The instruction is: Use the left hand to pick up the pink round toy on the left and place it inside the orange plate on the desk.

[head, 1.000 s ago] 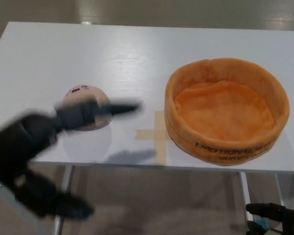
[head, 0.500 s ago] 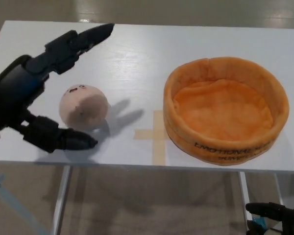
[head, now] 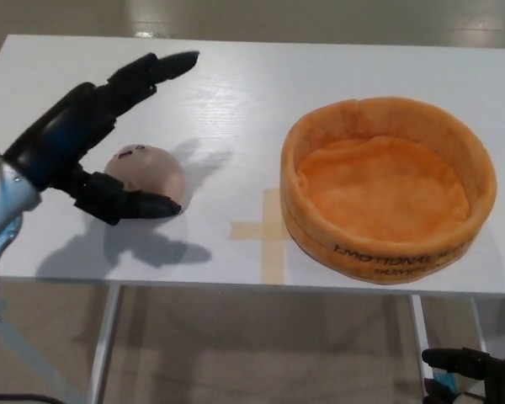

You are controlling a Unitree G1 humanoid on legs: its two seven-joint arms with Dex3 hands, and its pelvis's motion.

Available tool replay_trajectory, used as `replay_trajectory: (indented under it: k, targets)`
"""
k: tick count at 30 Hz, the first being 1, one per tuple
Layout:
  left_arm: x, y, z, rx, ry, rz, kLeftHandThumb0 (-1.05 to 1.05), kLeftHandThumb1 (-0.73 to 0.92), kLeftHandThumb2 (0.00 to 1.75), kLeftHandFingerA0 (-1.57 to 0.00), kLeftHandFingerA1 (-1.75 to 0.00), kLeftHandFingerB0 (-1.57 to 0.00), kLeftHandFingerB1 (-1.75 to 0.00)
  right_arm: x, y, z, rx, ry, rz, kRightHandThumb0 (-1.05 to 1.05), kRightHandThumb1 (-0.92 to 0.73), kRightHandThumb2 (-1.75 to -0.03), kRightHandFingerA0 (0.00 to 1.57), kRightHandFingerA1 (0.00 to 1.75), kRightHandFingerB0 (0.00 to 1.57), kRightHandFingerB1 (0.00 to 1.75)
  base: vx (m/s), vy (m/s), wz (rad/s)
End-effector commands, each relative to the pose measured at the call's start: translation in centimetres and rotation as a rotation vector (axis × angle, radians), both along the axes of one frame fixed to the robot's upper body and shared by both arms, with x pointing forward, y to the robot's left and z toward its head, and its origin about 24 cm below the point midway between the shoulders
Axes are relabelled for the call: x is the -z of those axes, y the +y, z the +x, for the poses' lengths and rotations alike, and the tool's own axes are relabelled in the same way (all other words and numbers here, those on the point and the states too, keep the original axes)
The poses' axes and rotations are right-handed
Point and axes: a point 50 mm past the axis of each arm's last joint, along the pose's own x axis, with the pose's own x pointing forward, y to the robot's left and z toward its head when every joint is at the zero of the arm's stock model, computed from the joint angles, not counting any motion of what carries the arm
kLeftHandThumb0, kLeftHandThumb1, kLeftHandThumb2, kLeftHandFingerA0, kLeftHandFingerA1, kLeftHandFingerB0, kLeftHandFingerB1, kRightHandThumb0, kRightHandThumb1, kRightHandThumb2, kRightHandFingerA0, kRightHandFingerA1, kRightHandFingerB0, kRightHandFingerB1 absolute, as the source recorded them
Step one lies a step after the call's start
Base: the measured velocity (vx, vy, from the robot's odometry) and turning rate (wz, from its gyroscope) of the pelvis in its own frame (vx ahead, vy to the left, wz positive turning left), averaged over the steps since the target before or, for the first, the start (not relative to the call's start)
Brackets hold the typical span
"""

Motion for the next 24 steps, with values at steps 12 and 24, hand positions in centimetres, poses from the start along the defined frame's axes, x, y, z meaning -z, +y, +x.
replay_trajectory:
  k: [12, 24]
  targets:
    - [7.0, 0.9, 3.8, -0.330, -0.036, 0.618, -0.55, 0.37, 0.74, 0.00, -0.09, -0.10, -0.26, 0.2, -0.3, -0.3, 0.004, 0.018, 0.006, -0.20, -0.61, -0.58, 0.79, 0.59, 0.69, 0.52, 0.00, 0.000, 0.00]
    - [8.6, 1.7, 3.6, -0.357, -0.007, 0.680, -0.49, 0.33, 0.72, 0.00, -0.19, -0.04, -0.34, 0.2, -0.3, -0.3, 0.015, 0.013, 0.015, -0.18, -0.60, -0.57, 0.77, 0.57, 0.70, 0.52, 0.00, 0.000, 0.00]
